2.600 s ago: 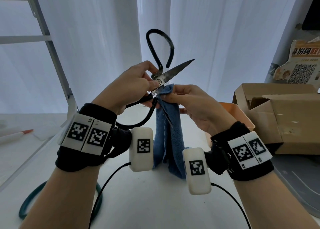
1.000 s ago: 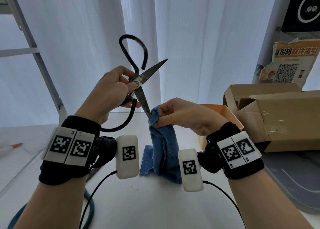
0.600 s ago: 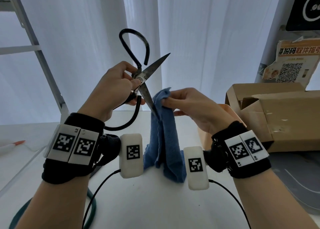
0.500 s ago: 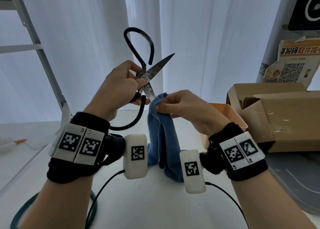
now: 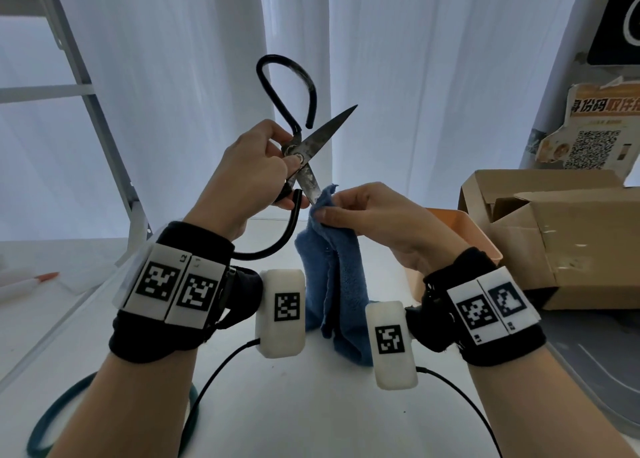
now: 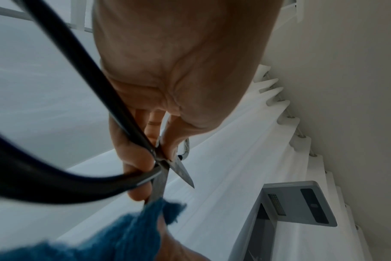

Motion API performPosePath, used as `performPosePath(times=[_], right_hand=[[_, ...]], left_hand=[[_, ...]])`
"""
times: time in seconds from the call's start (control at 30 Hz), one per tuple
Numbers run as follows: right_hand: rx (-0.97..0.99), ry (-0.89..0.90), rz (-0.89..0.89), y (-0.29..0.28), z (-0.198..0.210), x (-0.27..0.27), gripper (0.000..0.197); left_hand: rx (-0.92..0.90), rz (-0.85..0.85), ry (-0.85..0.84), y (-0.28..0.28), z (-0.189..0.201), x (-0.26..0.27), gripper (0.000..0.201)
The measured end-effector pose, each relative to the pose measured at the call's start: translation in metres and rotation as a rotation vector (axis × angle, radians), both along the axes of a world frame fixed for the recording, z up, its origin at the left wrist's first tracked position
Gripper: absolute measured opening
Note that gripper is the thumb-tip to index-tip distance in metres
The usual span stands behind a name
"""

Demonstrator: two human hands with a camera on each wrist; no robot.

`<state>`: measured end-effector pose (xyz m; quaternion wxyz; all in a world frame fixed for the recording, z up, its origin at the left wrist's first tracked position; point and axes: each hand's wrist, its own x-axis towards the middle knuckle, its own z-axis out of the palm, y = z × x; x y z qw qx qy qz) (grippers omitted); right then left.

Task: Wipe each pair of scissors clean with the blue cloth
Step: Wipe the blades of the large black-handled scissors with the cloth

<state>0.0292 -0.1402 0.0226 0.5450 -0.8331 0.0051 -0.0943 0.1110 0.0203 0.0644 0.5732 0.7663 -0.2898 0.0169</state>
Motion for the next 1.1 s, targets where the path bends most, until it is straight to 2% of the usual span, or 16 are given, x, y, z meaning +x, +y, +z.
performPosePath(times=[0.13, 0.27, 0.7, 0.83, 0.93, 1.0, 1.1], right_hand=[[0.037, -0.034, -0.046, 0.005, -0.003, 0.005, 0.03], [0.034, -0.01, 0.006, 0.004, 0.001, 0.002, 0.013], [-0.131, 0.152, 0.063, -0.007, 0.005, -0.007, 0.01], [-0.199, 0.179, 0.05, -0.008, 0.006, -0.01, 0.004], [-0.247, 0.171, -0.006, -0.009, 0.007, -0.01, 0.016], [-0.302, 0.152, -0.071, -0.007, 0.009, -0.01, 0.015], [-0.443, 0.036, -0.24, -0.007, 0.009, -0.007, 0.024]], left_hand=[[0.001, -0.003, -0.009, 0.003, 0.001, 0.001, 0.012], [-0.001, -0.005, 0.009, 0.007, 0.001, 0.002, 0.013], [0.049, -0.011, 0.018, 0.007, 0.0, 0.003, 0.014], [0.062, -0.026, 0.016, 0.003, -0.001, 0.001, 0.013], [0.065, -0.036, 0.007, -0.001, -0.003, -0.001, 0.014], [0.067, -0.039, -0.007, -0.002, -0.004, -0.002, 0.013], [0.081, -0.045, -0.004, -0.002, -0.004, -0.001, 0.014]])
